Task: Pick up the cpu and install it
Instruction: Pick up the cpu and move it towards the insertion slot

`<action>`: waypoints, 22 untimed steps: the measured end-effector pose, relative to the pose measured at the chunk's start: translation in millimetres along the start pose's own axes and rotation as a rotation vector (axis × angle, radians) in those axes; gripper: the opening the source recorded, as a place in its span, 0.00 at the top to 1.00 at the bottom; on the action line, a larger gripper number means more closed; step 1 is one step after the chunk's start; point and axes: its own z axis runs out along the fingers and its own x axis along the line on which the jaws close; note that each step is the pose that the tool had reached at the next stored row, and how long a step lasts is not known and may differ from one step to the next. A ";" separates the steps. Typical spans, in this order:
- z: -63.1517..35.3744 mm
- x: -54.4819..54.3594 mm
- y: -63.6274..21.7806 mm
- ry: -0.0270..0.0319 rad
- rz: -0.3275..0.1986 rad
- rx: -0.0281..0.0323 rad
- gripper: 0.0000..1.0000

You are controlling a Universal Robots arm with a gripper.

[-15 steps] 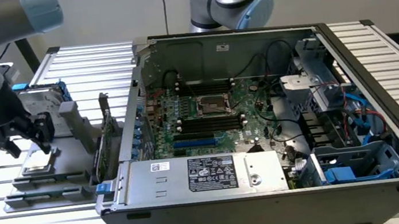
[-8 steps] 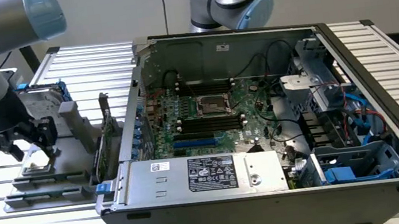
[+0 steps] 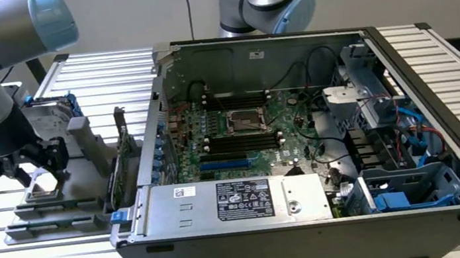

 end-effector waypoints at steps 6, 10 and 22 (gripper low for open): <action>1.8 2.1 0.0 -0.0004 0.000 -0.0024 0.35; 4.3 2.6 0.1 0.0001 0.003 0.0028 0.35; 10.0 2.7 0.3 0.0011 0.035 0.0313 0.35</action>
